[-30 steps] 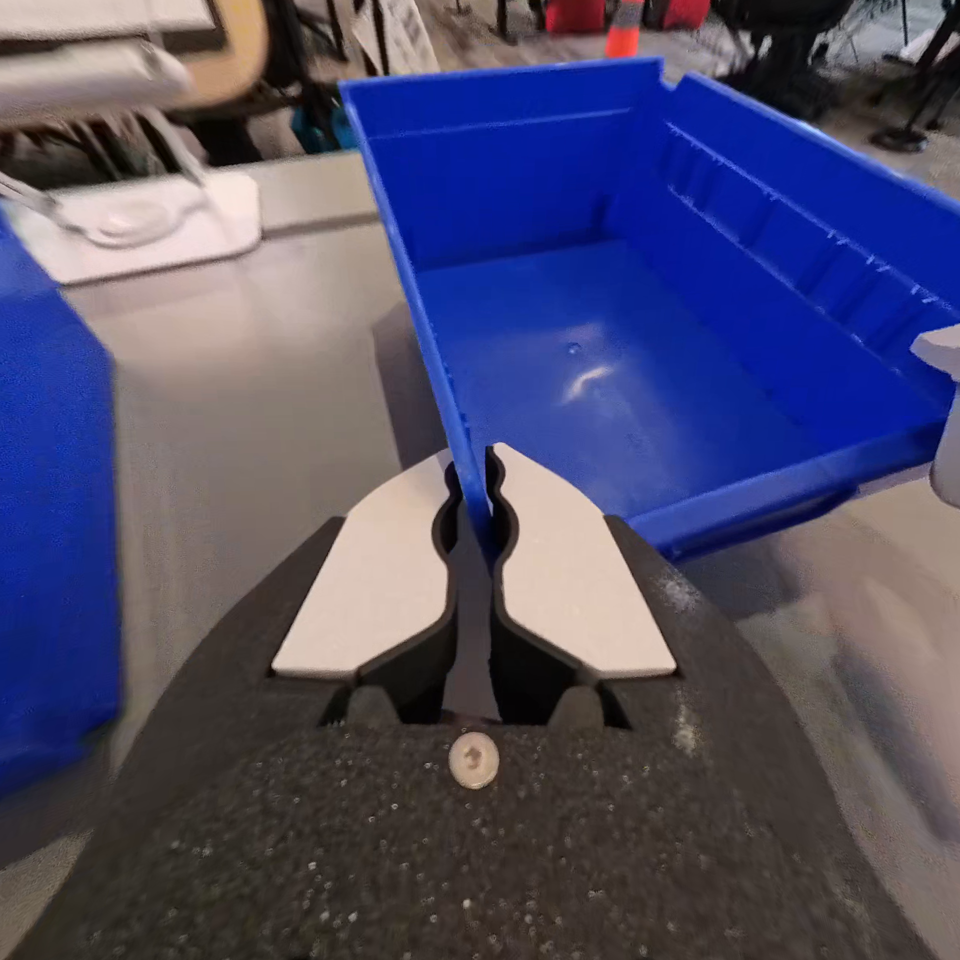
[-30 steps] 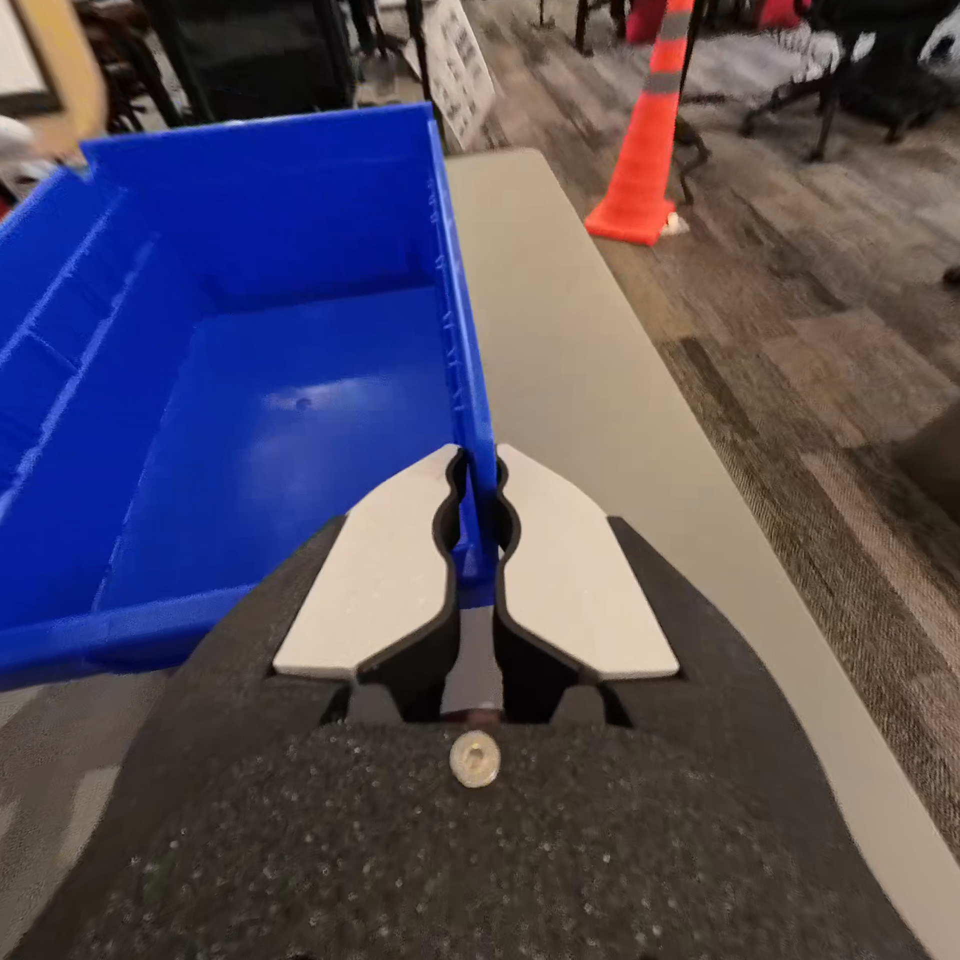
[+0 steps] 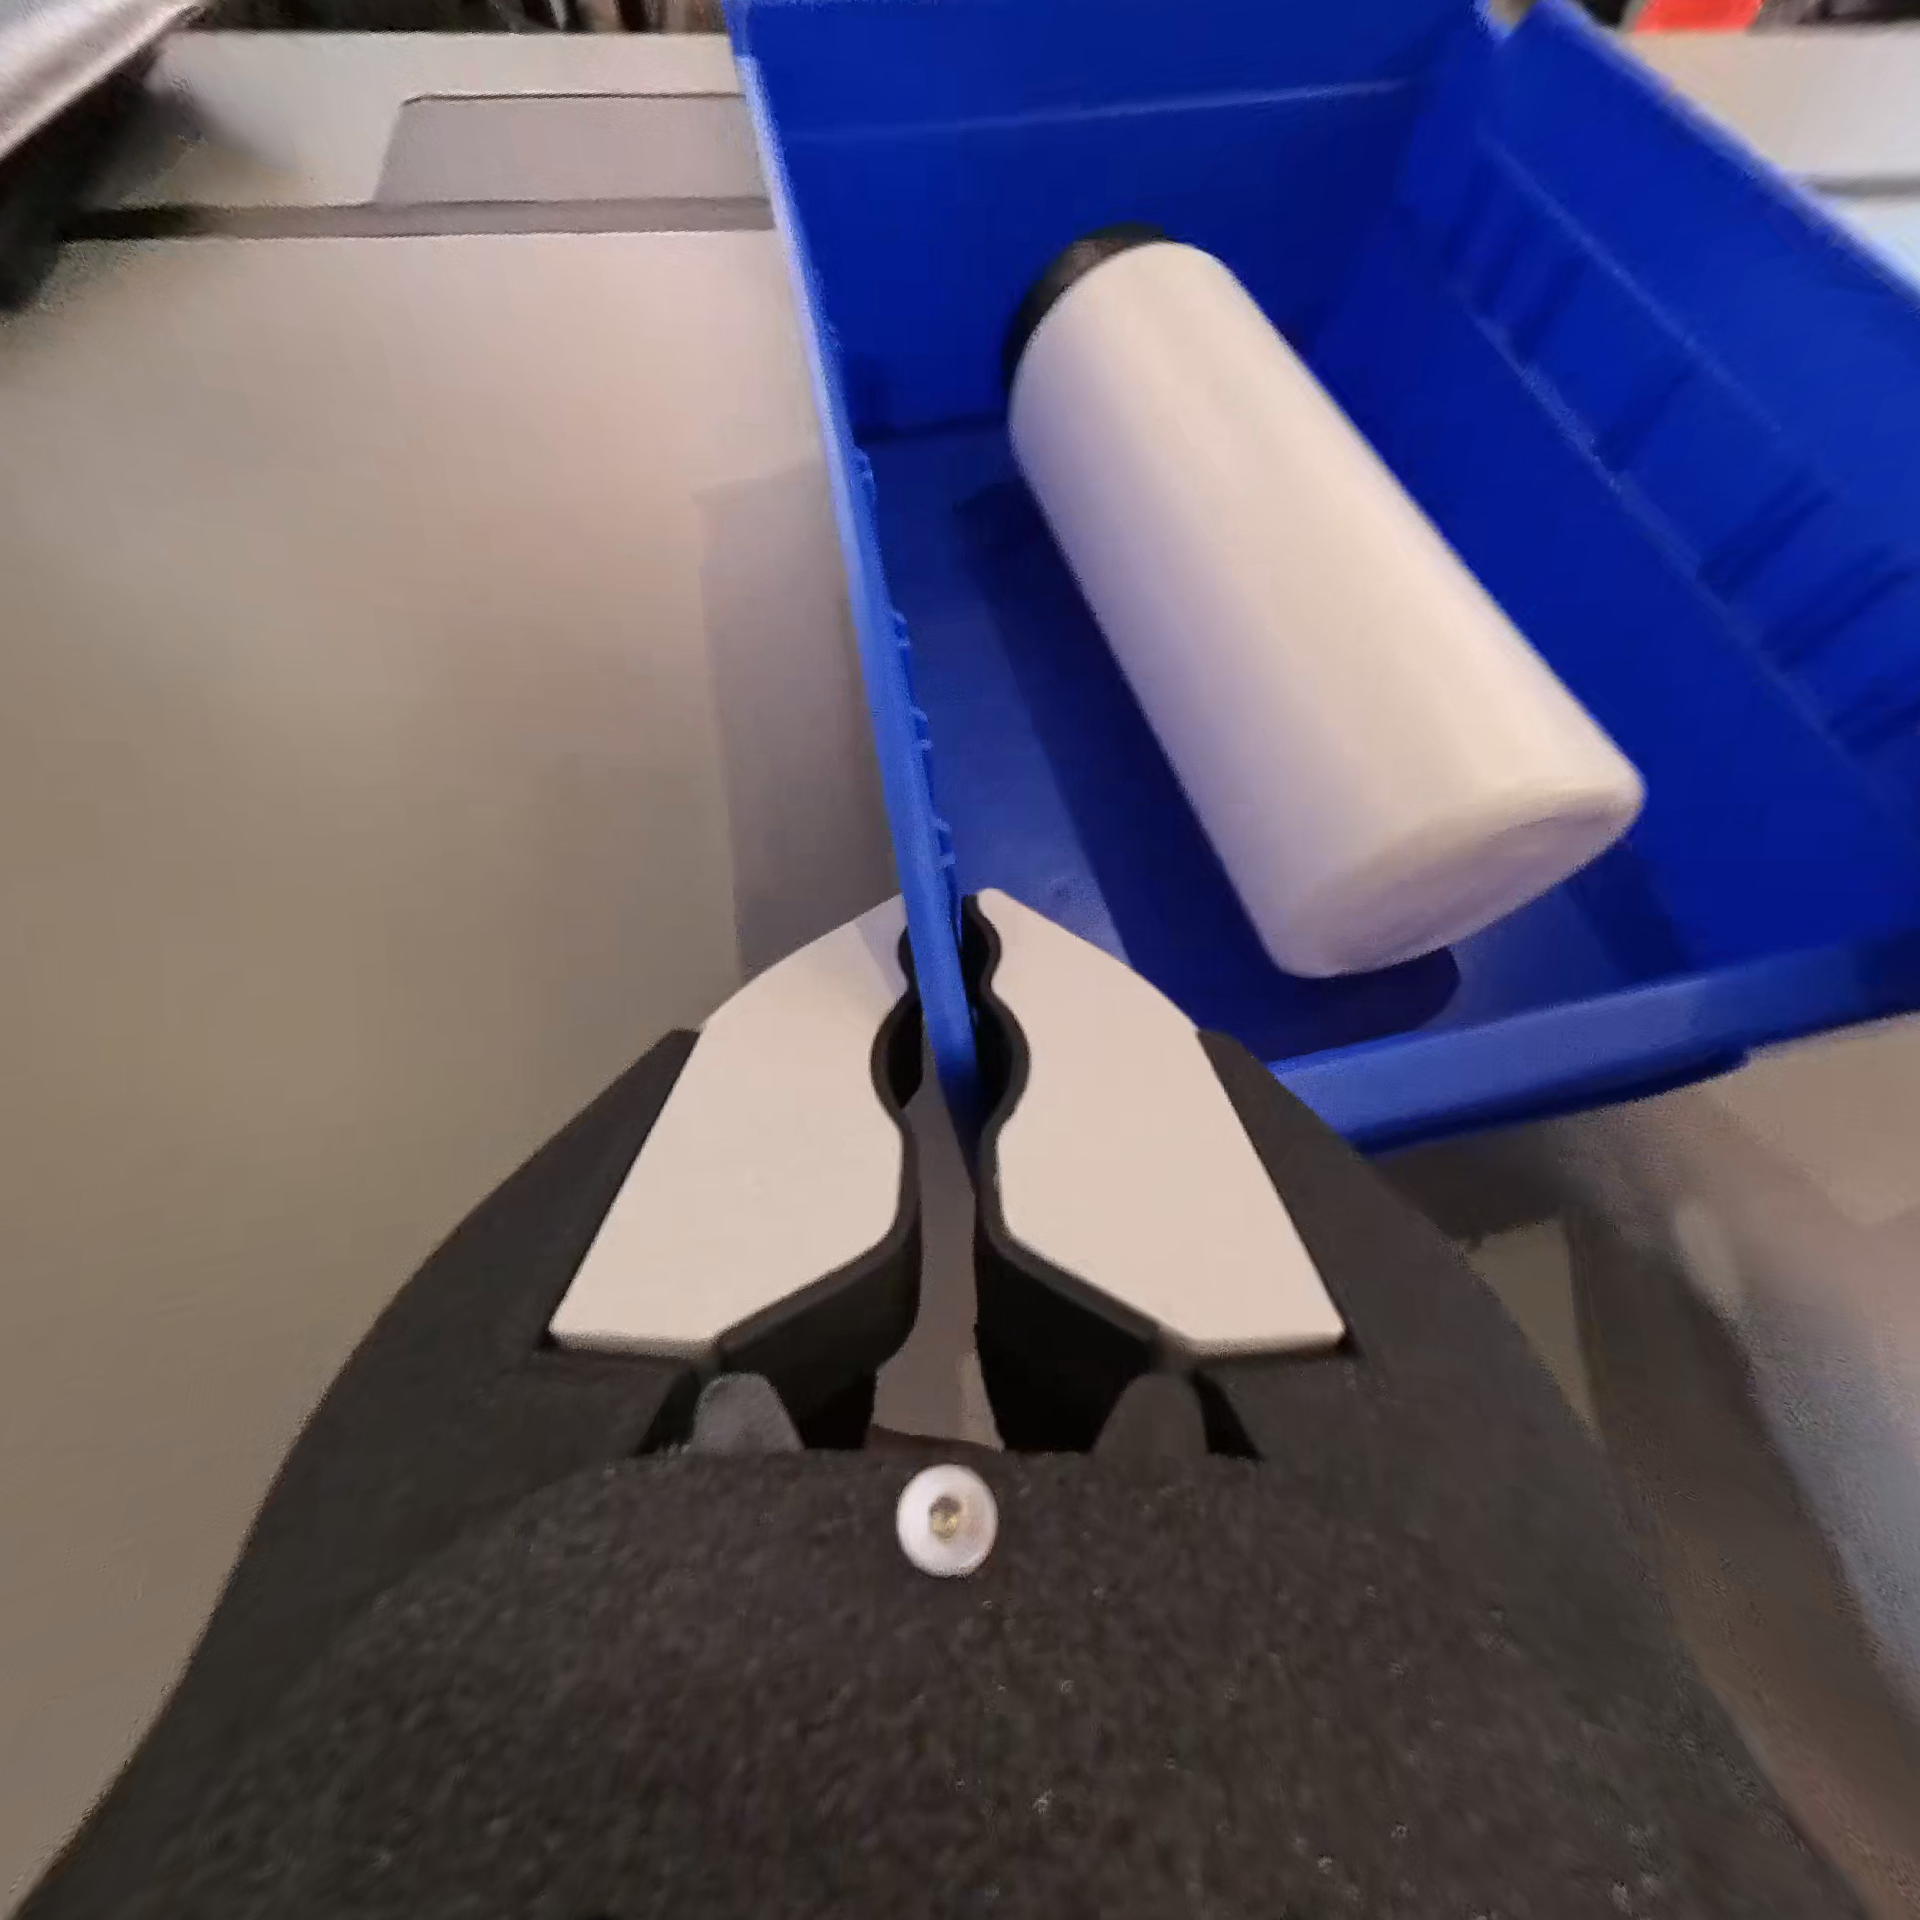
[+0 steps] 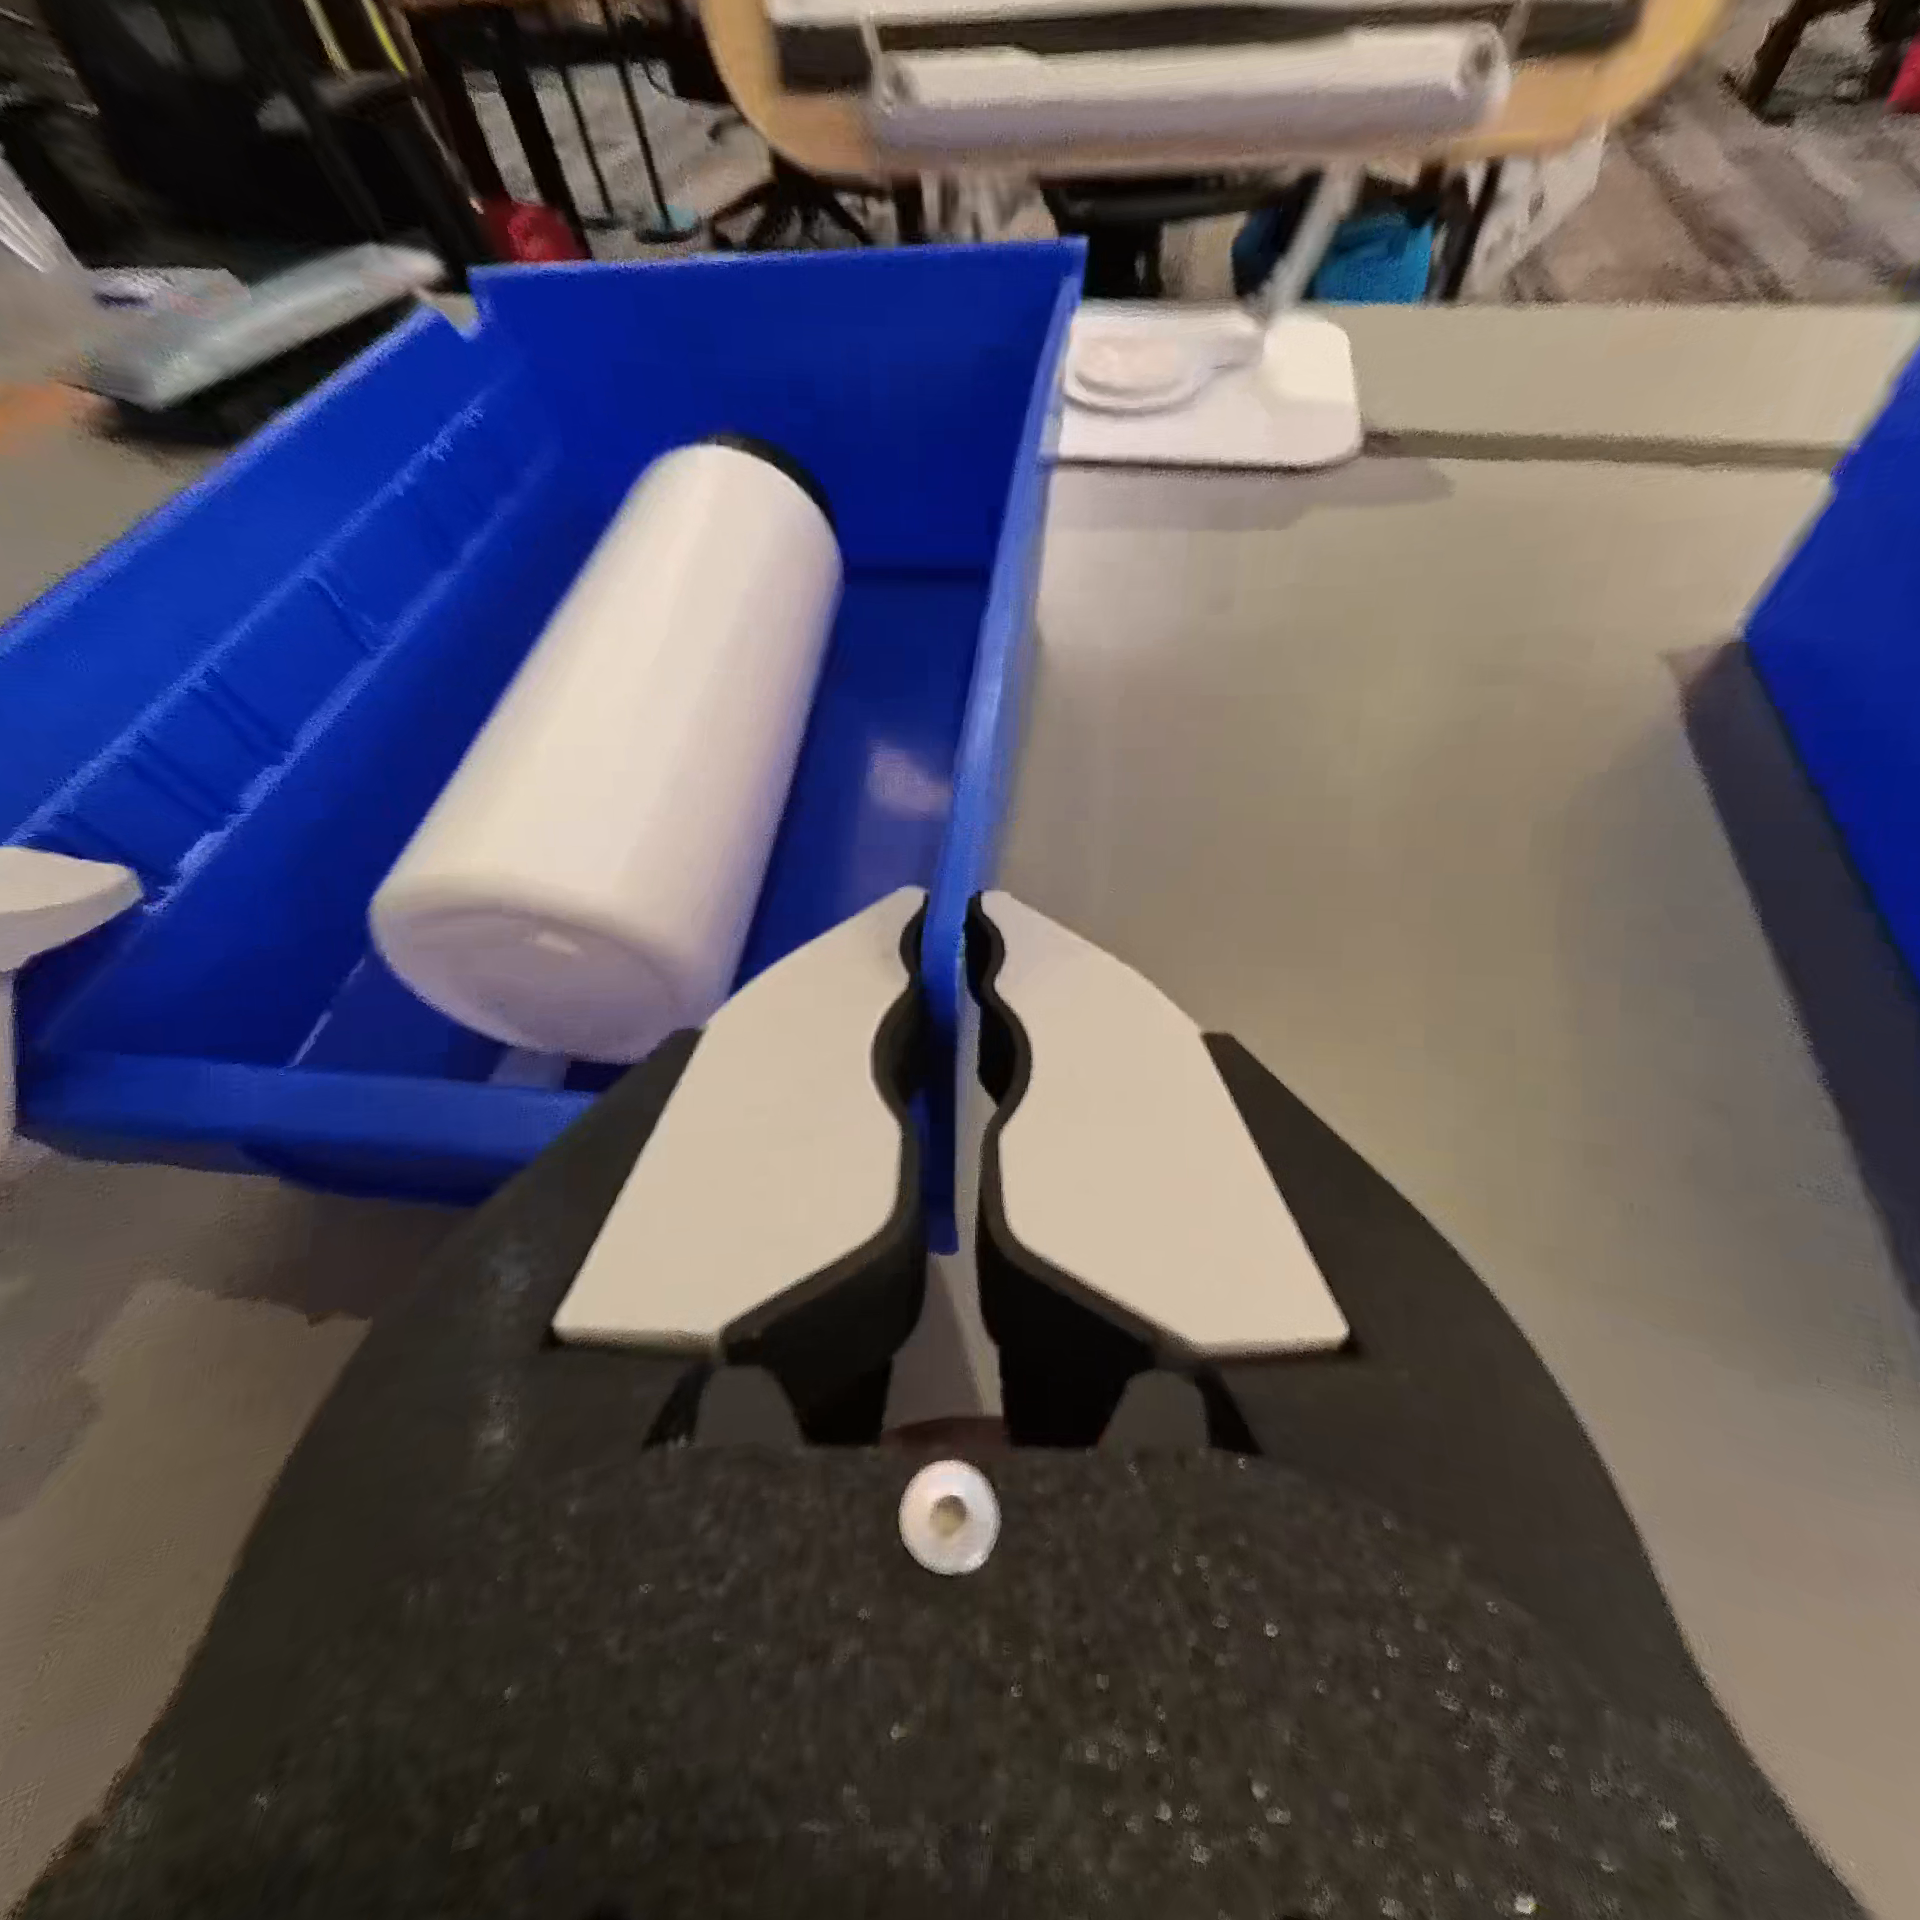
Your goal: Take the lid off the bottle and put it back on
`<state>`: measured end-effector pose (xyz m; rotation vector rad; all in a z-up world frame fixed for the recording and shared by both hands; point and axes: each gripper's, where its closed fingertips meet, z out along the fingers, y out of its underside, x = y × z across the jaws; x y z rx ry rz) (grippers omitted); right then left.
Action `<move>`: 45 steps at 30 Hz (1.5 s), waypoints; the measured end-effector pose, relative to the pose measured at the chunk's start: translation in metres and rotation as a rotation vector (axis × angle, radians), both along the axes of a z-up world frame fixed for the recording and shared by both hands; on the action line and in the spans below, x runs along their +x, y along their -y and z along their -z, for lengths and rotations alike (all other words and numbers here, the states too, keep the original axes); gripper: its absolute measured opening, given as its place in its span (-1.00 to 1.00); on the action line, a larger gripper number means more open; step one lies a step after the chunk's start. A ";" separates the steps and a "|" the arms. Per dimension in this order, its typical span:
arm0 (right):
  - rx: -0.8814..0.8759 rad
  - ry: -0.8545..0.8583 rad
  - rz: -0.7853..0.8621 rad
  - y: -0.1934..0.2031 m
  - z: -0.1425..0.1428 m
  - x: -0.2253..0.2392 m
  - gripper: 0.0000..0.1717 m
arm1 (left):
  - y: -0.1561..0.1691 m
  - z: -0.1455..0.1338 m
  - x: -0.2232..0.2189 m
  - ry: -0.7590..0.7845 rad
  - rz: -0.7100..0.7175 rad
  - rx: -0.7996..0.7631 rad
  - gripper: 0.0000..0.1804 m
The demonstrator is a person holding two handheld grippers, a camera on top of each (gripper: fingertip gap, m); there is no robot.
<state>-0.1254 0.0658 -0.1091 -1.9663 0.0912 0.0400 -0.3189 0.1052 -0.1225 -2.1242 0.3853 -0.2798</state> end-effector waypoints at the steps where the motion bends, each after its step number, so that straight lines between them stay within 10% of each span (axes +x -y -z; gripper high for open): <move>1: 0.029 0.008 -0.016 -0.006 -0.008 -0.017 -0.95 | -0.007 -0.004 -0.016 0.029 -0.021 0.002 -0.97; 9: 0.065 0.048 -0.076 -0.061 -0.007 -0.141 -0.93 | -0.065 -0.024 -0.137 -0.102 -0.031 0.094 -0.97; 20: 0.011 0.024 -0.198 -0.077 0.018 -0.173 -0.83 | -0.082 0.009 -0.161 -0.010 -0.071 0.038 -0.86; 24: 0.039 0.003 -0.261 -0.046 -0.007 -0.132 -0.22 | -0.055 -0.041 -0.155 0.094 -0.090 0.123 -0.18; 29: 0.080 -0.149 -0.396 0.019 -0.046 -0.046 -0.27 | 0.006 -0.107 -0.097 0.190 0.005 0.223 -0.25; 40: 0.227 -0.099 -0.329 0.114 -0.016 0.118 -0.28 | 0.097 0.020 0.039 0.262 0.321 -0.074 -0.29; 45: 0.244 -0.093 -0.232 0.110 -0.022 0.157 -0.35 | 0.092 0.023 0.046 0.295 0.354 -0.095 -0.29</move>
